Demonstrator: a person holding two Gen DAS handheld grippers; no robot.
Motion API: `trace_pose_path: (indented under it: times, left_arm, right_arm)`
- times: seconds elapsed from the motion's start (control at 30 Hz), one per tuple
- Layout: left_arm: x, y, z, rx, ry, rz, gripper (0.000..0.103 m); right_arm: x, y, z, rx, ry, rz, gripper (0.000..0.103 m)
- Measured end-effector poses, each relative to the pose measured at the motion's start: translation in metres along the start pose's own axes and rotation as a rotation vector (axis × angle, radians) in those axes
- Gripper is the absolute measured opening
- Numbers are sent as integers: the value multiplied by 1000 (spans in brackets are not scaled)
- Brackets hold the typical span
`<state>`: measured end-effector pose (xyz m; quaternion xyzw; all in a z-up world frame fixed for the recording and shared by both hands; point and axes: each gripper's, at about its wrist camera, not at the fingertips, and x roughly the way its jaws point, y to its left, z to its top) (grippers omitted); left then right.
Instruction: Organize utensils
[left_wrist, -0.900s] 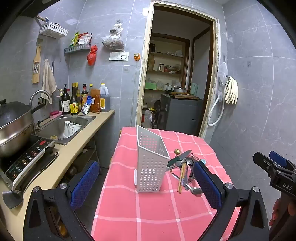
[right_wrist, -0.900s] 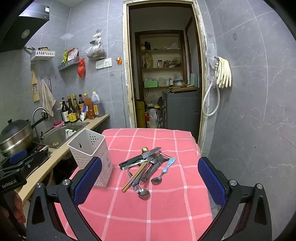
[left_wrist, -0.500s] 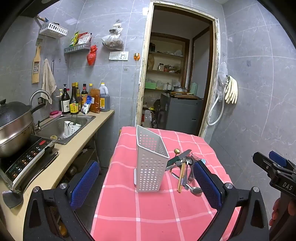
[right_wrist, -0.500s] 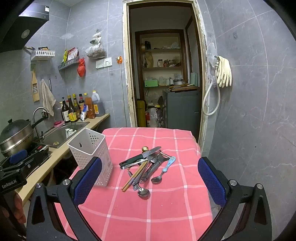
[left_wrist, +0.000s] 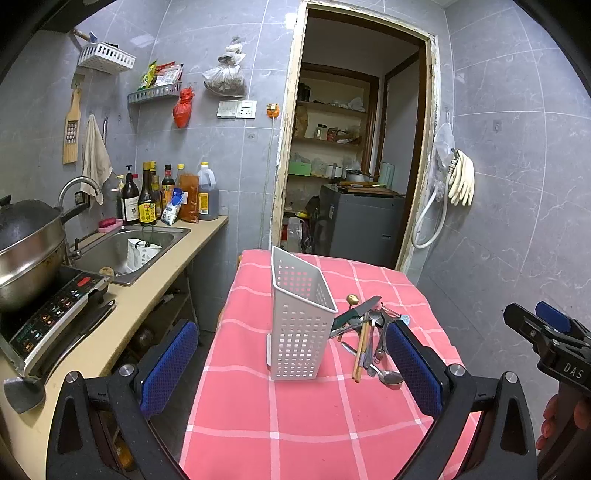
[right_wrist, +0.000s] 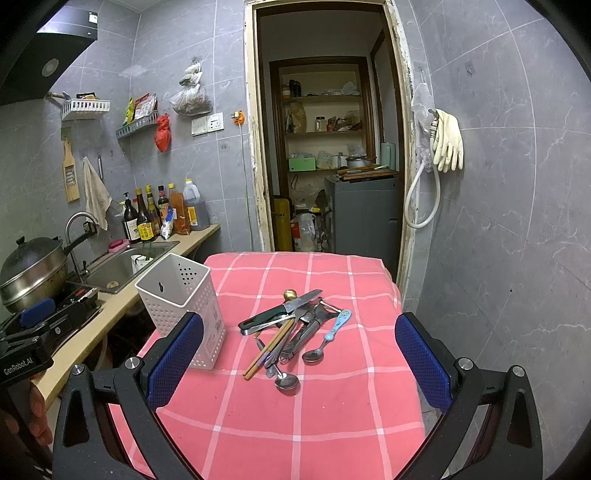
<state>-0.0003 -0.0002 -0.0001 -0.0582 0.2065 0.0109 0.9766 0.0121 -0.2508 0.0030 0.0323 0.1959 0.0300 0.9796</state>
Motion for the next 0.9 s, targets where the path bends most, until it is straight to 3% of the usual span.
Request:
trace_pose_path:
  times: [0.9]
  left_arm:
    - [0, 0, 0, 1, 3, 1, 102]
  right_arm:
    - [2, 0, -1, 1, 4, 0, 102]
